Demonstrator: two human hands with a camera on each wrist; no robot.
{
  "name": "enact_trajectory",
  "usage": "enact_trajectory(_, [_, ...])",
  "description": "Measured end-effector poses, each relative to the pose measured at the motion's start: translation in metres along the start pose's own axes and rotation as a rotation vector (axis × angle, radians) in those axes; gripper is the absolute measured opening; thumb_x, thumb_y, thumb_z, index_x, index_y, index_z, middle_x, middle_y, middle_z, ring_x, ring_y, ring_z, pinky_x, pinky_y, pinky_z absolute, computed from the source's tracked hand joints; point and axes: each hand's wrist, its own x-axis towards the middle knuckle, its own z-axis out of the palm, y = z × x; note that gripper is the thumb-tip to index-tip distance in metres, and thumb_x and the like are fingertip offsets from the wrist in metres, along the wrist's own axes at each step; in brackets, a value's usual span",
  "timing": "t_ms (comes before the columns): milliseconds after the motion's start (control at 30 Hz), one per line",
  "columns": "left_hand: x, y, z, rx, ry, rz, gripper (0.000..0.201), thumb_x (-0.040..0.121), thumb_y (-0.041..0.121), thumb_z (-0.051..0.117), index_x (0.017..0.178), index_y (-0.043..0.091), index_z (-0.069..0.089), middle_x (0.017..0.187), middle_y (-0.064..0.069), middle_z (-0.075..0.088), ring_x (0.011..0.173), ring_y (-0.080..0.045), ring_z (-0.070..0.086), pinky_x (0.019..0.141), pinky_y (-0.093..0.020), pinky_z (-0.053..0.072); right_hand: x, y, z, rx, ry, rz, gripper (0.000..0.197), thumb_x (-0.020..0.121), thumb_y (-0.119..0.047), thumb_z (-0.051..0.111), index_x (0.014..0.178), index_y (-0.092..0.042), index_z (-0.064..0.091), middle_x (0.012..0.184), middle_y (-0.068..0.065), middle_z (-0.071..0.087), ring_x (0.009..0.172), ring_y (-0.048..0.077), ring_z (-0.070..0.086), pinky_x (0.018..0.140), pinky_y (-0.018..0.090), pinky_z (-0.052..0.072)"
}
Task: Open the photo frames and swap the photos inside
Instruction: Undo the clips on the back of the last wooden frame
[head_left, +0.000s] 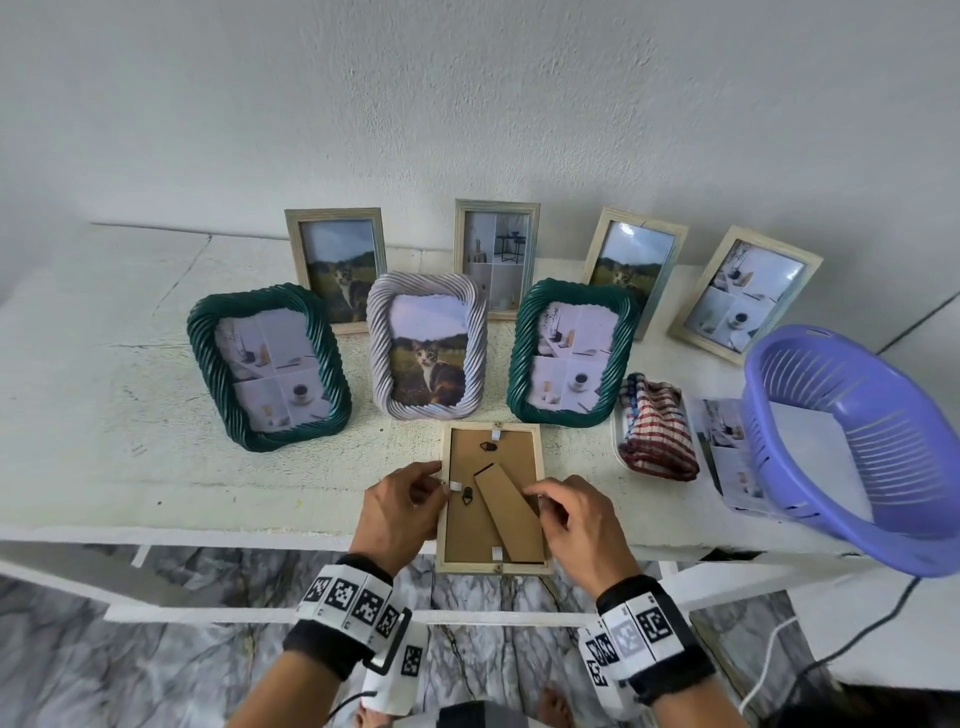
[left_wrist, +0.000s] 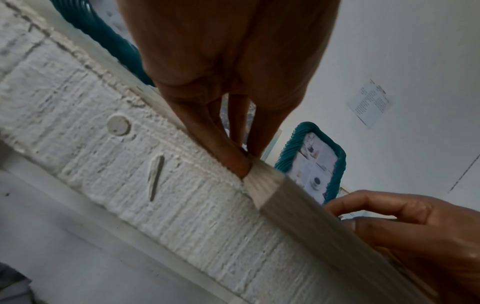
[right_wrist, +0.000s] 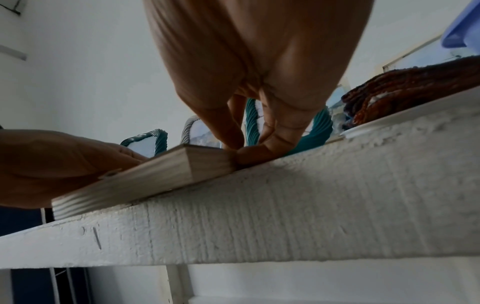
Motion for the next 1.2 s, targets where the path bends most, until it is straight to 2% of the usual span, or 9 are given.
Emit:
enact_trajectory(67, [0.000,0.000,0.000,0.002,-0.002,0.008,0.032,0.087,0.020,0.071,0.118,0.011,0.067,0.086,0.003,0.069,0.081,-0.013,0.068,0.067,-0.036,0.062,0.001,0.003,-0.002,-0.012,-0.041,-0.016,0.023,0.096,0.003,0.049,0.108,-0.004,0.066,0.101,-0.003,0.060,0.077,-0.015,0.054,0.066,0.001,0.036])
enact_trajectory(200, [0.002,0.000,0.000,-0.006,-0.001,-0.001,0.030,0.087,0.018,0.071,0.116,0.010,0.068,0.084,0.003,0.068,0.081,-0.013,0.067,0.065,-0.036,0.062,0.007,0.008,-0.007,-0.024,-0.124,-0.021,0.017,0.096,-0.004,0.050,0.100,-0.012,0.063,0.099,0.000,0.064,0.081,-0.003,0.055,0.068,0.006,0.040])
enact_trajectory(333, [0.003,-0.003,0.000,0.001,-0.001,0.016,0.031,0.087,0.018,0.071,0.117,0.010,0.068,0.085,0.004,0.069,0.081,-0.012,0.067,0.069,-0.037,0.062,0.012,0.005,-0.016,-0.033,-0.178,-0.037,0.008,0.093,-0.010,0.055,0.098,-0.012,0.061,0.097,-0.005,0.062,0.085,-0.004,0.054,0.071,0.006,0.041])
enact_trajectory(567, [0.004,-0.005,0.001,-0.005,-0.005,-0.002,0.030,0.087,0.017,0.071,0.116,0.012,0.069,0.085,0.003,0.070,0.081,-0.013,0.068,0.067,-0.038,0.062,0.016,-0.003,-0.025,-0.045,-0.252,-0.086,0.006,0.089,-0.001,0.056,0.091,-0.006,0.059,0.081,-0.013,0.050,0.070,-0.005,0.047,0.064,0.007,0.037])
enact_trajectory(667, [0.005,-0.004,0.000,0.016,-0.018,0.000,0.029,0.087,0.014,0.070,0.116,0.012,0.069,0.084,0.002,0.070,0.081,-0.015,0.068,0.064,-0.037,0.062,0.018,-0.006,-0.026,-0.065,-0.313,-0.095,0.009,0.089,-0.003,0.056,0.086,-0.011,0.052,0.079,-0.012,0.045,0.070,-0.003,0.044,0.065,0.009,0.038])
enact_trajectory(800, [0.004,-0.003,0.000,0.011,-0.012,0.011,0.029,0.087,0.013,0.070,0.116,0.013,0.069,0.083,0.003,0.069,0.079,-0.009,0.065,0.055,-0.022,0.058,0.021,-0.001,-0.023,-0.103,-0.294,-0.085,0.013,0.087,-0.015,0.058,0.080,-0.020,0.048,0.081,-0.007,0.051,0.071,0.004,0.048,0.063,0.015,0.039])
enact_trajectory(933, [0.005,-0.006,0.002,-0.015,-0.011,-0.010,0.030,0.086,0.015,0.071,0.117,0.012,0.069,0.085,0.000,0.070,0.083,-0.016,0.068,0.060,-0.038,0.062,0.021,-0.004,-0.014,-0.041,-0.241,-0.017,0.012,0.090,-0.007,0.054,0.081,-0.012,0.049,0.083,0.002,0.054,0.072,0.007,0.046,0.065,0.015,0.037])
enact_trajectory(1033, [0.005,-0.008,0.001,-0.022,-0.007,-0.010,0.031,0.086,0.017,0.072,0.117,0.013,0.069,0.085,0.001,0.071,0.083,-0.016,0.069,0.066,-0.041,0.062,0.022,-0.005,-0.014,-0.057,-0.194,-0.008,0.012,0.094,-0.010,0.052,0.082,-0.009,0.055,0.082,0.002,0.059,0.074,0.010,0.049,0.068,0.027,0.040])
enact_trajectory(1200, [0.005,-0.009,0.002,-0.024,0.004,-0.007,0.031,0.086,0.018,0.072,0.117,0.014,0.070,0.085,0.003,0.071,0.083,-0.014,0.069,0.070,-0.041,0.061,0.021,-0.005,-0.012,-0.081,-0.078,-0.025,0.012,0.087,-0.013,0.060,0.094,-0.013,0.050,0.075,-0.006,0.052,0.063,0.005,0.046,0.055,0.017,0.035])
